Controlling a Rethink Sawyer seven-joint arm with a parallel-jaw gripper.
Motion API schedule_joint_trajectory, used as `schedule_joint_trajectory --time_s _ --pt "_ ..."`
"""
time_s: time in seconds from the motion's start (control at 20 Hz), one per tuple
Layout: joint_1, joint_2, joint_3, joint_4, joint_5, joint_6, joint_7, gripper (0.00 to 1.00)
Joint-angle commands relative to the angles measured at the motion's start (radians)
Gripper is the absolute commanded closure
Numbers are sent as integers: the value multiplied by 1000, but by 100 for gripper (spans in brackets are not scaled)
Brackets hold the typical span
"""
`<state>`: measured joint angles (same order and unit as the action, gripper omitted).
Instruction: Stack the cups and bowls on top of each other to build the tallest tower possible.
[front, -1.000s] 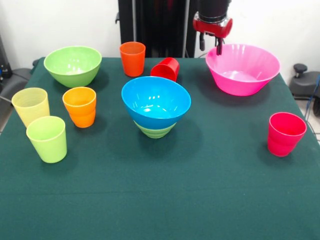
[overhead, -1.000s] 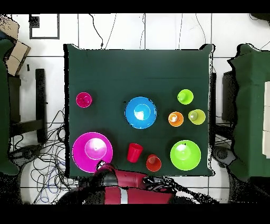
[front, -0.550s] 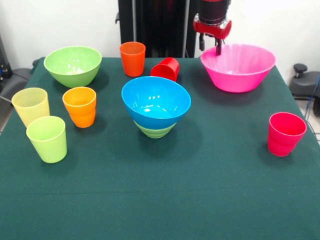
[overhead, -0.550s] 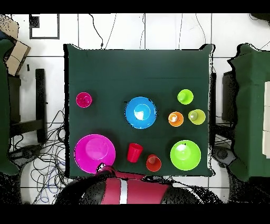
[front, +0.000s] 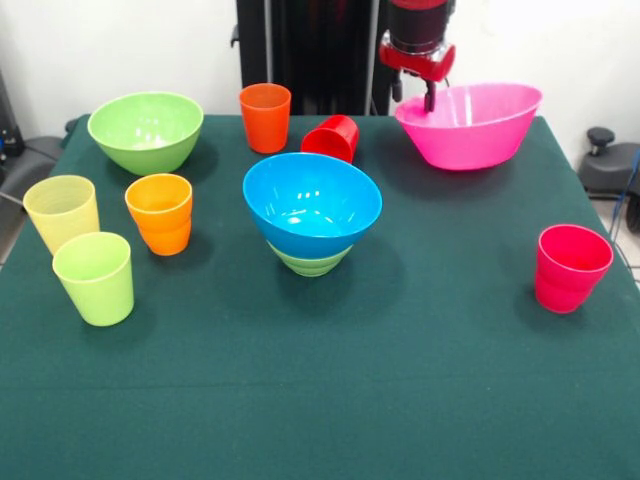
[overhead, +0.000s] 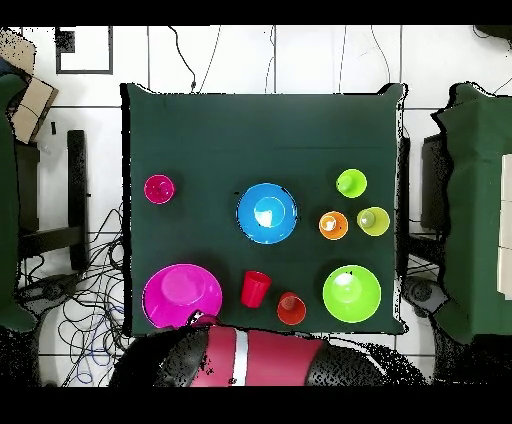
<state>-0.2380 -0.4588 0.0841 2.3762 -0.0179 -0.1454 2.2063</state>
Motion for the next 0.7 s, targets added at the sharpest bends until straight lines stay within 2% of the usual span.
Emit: schedule_joint_trajectory --time_s 0.05,0.4,0.7 --pt "-24 11 66 -141 -12 -91 134 0" --pt "-27 -66 96 -147 41 -26 153 0" --pt "-37 -77 115 -158 55 -7 158 0"
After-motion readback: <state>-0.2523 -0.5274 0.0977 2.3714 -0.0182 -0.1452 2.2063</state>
